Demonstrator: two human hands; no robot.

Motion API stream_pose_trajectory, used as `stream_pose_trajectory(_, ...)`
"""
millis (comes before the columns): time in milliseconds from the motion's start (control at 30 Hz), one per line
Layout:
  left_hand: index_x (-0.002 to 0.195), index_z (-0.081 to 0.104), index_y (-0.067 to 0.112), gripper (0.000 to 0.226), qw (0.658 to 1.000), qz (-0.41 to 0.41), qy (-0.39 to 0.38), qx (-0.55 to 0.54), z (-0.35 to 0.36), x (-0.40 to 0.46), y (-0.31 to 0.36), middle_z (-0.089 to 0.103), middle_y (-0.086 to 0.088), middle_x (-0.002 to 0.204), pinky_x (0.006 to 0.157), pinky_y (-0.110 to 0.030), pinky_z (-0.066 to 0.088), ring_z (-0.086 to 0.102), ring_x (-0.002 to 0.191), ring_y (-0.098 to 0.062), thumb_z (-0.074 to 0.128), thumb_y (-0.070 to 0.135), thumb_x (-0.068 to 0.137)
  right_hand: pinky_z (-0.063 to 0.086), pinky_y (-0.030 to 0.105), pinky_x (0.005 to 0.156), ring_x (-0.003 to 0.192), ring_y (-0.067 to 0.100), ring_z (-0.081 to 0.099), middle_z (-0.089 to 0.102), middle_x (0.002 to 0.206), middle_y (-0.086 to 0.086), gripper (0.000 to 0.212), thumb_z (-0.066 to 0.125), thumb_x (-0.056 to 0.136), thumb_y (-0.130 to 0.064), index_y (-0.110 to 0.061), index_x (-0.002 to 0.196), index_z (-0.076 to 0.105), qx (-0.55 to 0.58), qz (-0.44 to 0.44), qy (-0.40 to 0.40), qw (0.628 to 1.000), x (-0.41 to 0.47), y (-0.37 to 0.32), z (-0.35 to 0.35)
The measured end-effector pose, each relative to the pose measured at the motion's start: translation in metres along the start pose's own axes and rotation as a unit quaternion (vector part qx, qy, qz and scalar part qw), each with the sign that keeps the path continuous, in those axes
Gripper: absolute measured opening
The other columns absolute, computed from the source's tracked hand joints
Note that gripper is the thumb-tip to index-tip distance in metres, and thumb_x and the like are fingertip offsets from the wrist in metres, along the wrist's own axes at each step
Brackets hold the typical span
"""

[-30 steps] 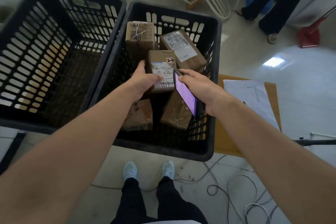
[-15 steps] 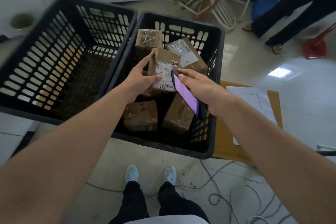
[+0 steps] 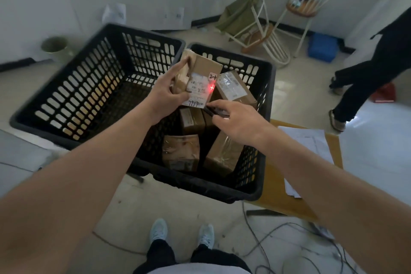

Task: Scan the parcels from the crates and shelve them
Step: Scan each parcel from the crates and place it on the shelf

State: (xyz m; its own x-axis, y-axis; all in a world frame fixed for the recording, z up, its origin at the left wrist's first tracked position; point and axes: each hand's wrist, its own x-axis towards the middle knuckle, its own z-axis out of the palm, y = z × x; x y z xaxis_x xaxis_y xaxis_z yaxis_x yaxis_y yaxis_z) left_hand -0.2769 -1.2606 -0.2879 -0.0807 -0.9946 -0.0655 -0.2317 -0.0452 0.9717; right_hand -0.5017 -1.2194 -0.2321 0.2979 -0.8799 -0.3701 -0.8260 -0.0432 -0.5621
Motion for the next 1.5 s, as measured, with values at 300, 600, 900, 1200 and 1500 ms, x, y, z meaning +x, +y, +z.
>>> stream_pose_trajectory(300,0.160,0.038,0.040,0.089,0.999,0.046,0.018,0.014,-0.034,-0.006,0.013,0.043,-0.003,0.152,0.089,-0.023,0.059,0.066,0.115,-0.004,0.067,-0.010,0.092,0.046,0.049,0.115,0.132,0.028,0.057,0.059,0.151,-0.001,0.045,0.049,0.110,-0.046,-0.047,0.155,0.046,-0.094,-0.037,-0.040,0.994,-0.010,-0.025,0.001)
stream_pose_trajectory(600,0.160,0.037,0.043,0.090,0.998,0.049,0.014,0.042,-0.047,-0.004,0.017,0.039,-0.009,0.158,0.085,-0.012,0.055,0.060,0.116,-0.004,0.069,-0.008,0.093,0.052,0.042,0.107,0.128,0.022,0.060,0.060,0.149,-0.003,0.046,0.051,0.109,-0.043,-0.047,0.155,0.047,-0.107,-0.049,-0.086,0.989,-0.018,-0.033,0.005)
stream_pose_trajectory(900,0.156,0.040,0.049,0.091,0.999,0.036,-0.002,0.024,-0.048,-0.004,0.020,0.034,-0.008,0.161,0.089,-0.034,0.063,0.061,0.119,-0.021,0.067,-0.011,0.094,0.054,0.046,0.105,0.121,0.022,0.062,0.065,0.142,-0.005,0.044,0.052,0.108,-0.044,-0.049,0.152,0.049,-0.107,-0.033,-0.089,0.990,-0.022,-0.033,0.010)
stream_pose_trajectory(1200,0.154,0.042,0.054,0.094,0.998,0.045,-0.015,0.027,-0.057,-0.011,0.016,0.035,-0.005,0.160,0.090,-0.037,0.064,0.064,0.120,-0.025,0.068,-0.012,0.092,0.055,0.046,0.104,0.120,0.023,0.063,0.065,0.141,-0.006,0.044,0.051,0.108,-0.046,-0.051,0.151,0.049,-0.116,-0.030,-0.066,0.991,-0.026,-0.045,0.020)
stream_pose_trajectory(1500,0.155,0.040,0.054,0.090,0.996,0.067,-0.034,0.047,-0.085,-0.014,0.010,0.039,-0.005,0.159,0.088,-0.028,0.062,0.065,0.118,-0.021,0.068,-0.008,0.095,0.046,0.057,0.109,0.127,0.037,0.056,0.064,0.143,0.002,0.046,0.047,0.107,-0.052,-0.058,0.152,0.041,-0.187,-0.002,-0.029,0.982,-0.027,-0.066,0.046)
